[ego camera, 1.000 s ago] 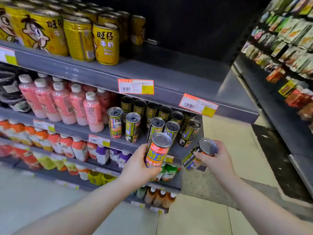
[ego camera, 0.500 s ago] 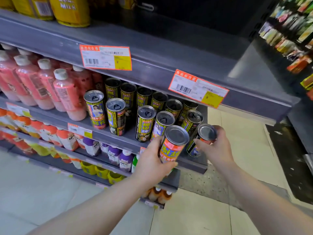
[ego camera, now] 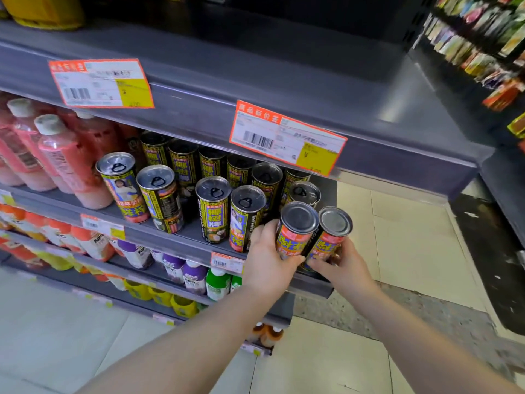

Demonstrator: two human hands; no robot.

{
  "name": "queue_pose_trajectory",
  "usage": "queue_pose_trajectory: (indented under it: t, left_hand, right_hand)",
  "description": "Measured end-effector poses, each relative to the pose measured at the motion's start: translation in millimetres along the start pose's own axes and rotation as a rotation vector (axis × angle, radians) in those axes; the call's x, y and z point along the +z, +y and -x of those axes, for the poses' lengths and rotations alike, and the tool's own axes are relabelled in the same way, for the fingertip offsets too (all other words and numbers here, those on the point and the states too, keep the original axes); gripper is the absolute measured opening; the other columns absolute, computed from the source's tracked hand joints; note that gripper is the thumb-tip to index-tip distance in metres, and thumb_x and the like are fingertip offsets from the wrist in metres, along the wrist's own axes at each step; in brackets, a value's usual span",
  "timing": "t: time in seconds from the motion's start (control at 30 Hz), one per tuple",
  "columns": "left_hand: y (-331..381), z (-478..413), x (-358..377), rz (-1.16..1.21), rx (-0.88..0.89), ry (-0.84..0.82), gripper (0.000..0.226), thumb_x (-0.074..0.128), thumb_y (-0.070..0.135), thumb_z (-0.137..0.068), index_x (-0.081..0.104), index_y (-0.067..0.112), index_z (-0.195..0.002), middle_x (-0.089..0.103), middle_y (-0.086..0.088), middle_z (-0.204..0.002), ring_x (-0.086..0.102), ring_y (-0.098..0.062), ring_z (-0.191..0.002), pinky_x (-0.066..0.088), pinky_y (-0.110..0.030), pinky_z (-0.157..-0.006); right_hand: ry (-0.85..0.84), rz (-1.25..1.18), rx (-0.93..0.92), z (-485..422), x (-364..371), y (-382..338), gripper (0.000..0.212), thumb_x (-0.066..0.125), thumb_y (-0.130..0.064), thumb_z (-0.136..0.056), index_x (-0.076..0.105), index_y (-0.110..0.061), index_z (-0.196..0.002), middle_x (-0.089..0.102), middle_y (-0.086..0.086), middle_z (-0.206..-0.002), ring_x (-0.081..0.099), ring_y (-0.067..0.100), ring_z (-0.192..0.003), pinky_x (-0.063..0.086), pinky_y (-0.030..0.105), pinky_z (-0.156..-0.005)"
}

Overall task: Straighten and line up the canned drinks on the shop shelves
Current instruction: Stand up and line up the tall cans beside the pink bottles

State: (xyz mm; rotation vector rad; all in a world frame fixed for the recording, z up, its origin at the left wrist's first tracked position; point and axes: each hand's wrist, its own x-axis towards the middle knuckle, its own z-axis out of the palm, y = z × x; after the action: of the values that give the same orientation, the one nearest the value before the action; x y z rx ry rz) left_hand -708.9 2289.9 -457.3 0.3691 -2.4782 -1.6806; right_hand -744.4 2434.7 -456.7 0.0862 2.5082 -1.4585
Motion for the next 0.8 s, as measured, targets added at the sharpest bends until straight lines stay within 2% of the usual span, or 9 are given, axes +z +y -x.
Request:
queue_pose_trajectory:
  t: [0.1, 0.17, 0.23, 0.33, 0.43, 0.5, 0.57, 0.67, 0.8]
  left_hand:
    - [0.7, -4.9, 9.1, 0.003, -0.015, 0.016, 0.067, 0.076, 0.01, -0.068, 0.047, 0.018, -0.127, 0.049, -0.004, -0.121, 0.049, -0.018, -0.115, 0.04, -0.026, -0.095]
    - [-2.8, -9.5, 14.2, 0.004, -0.047, 0.023, 0.065, 0.075, 0.009, -0.067, 0.047, 0.018, -0.124, 0.051, -0.005, -0.119, 0.053, -0.02, -0.111, 0.045, -0.036, -0.096]
    - [-9.5, -12.7, 17.1, 0.011, -0.063, 0.024, 0.065, 0.075, 0.009, -0.065, 0.048, 0.019, -0.123, 0.055, -0.004, -0.118, 0.057, -0.021, -0.109, 0.048, -0.041, -0.095]
    - [-17.6, -11.9, 18.5, 0.017, -0.061, 0.02, 0.069, 0.075, 0.011, -0.067, 0.043, 0.02, -0.127, 0.056, -0.003, -0.121, 0.057, -0.019, -0.111, 0.048, -0.04, -0.096]
    - [-19.5, -4.7, 17.9, 0.076, -0.059, 0.049, 0.08, 0.074, 0.01, -0.068, 0.034, 0.018, -0.137, 0.051, -0.003, -0.13, 0.052, -0.015, -0.119, 0.044, -0.038, -0.101]
    - [-20.0, 4.8, 16.1, 0.051, 0.005, 0.107, 0.082, 0.074, 0.011, -0.07, 0.032, 0.014, -0.141, 0.045, -0.004, -0.136, 0.042, -0.015, -0.128, 0.039, -0.037, -0.107]
    - [-18.6, 14.8, 10.5, -0.042, 0.121, 0.175, 0.074, 0.071, 0.014, -0.073, 0.035, 0.01, -0.139, 0.044, -0.006, -0.135, 0.039, -0.016, -0.128, 0.034, -0.032, -0.108]
    - [-5.8, 17.7, -3.6, -0.189, 0.346, 0.233, 0.061, 0.059, 0.029, -0.074, 0.04, 0.016, -0.131, 0.051, -0.009, -0.124, 0.043, -0.019, -0.117, 0.033, -0.027, -0.1]
    - [12.5, -1.6, -18.3, -0.451, 0.546, 0.289, 0.049, 0.051, 0.038, -0.078, 0.045, 0.023, -0.124, 0.056, -0.007, -0.12, 0.048, -0.025, -0.107, 0.041, -0.036, -0.086]
  right_hand:
    - [-0.005, -0.033, 0.01, -0.6, -2.6, 5.9, 0.049, 0.075, 0.0, -0.073, 0.047, -0.015, -0.111, 0.059, -0.009, -0.084, 0.051, -0.005, -0.073, 0.042, 0.005, -0.057]
    - [-0.015, -0.033, -0.005, -2.5, -0.3, 5.6, 0.05, 0.076, 0.002, -0.071, 0.046, -0.018, -0.106, 0.056, -0.014, -0.08, 0.051, -0.004, -0.072, 0.041, 0.002, -0.056]
    - [-0.031, -0.028, -0.005, -5.1, 4.7, 5.5, 0.051, 0.078, 0.0, -0.069, 0.047, -0.022, -0.104, 0.058, -0.015, -0.082, 0.055, 0.003, -0.076, 0.044, 0.011, -0.066]
    - [-0.016, -0.049, 0.0, -6.5, 7.0, 8.4, 0.052, 0.079, -0.003, -0.068, 0.048, -0.023, -0.105, 0.06, -0.013, -0.087, 0.056, 0.003, -0.079, 0.045, 0.027, -0.079]
    - [-0.002, -0.078, -0.004, -1.8, 3.9, 10.5, 0.052, 0.079, -0.002, -0.069, 0.048, -0.02, -0.107, 0.061, -0.01, -0.091, 0.056, -0.003, -0.08, 0.045, 0.018, -0.072]
    - [0.006, -0.093, -0.007, 2.5, -0.2, 12.6, 0.05, 0.078, -0.003, -0.071, 0.047, -0.018, -0.108, 0.061, -0.011, -0.091, 0.056, -0.005, -0.078, 0.045, 0.008, -0.06]
    - [0.037, -0.104, -0.008, 7.6, -6.3, 15.0, 0.049, 0.076, -0.003, -0.072, 0.047, -0.017, -0.108, 0.063, -0.008, -0.09, 0.058, -0.001, -0.074, 0.045, 0.006, -0.056]
    - [0.095, -0.095, -0.015, 16.5, -19.2, 13.5, 0.043, 0.074, -0.005, -0.073, 0.049, -0.02, -0.104, 0.063, -0.004, -0.087, 0.058, 0.007, -0.069, 0.046, 0.019, -0.061]
    - [0.147, -0.022, -0.035, 27.7, -39.0, 8.5, 0.033, 0.072, -0.006, -0.073, 0.053, -0.028, -0.09, 0.062, -0.005, -0.083, 0.056, 0.012, -0.067, 0.046, 0.025, -0.062]
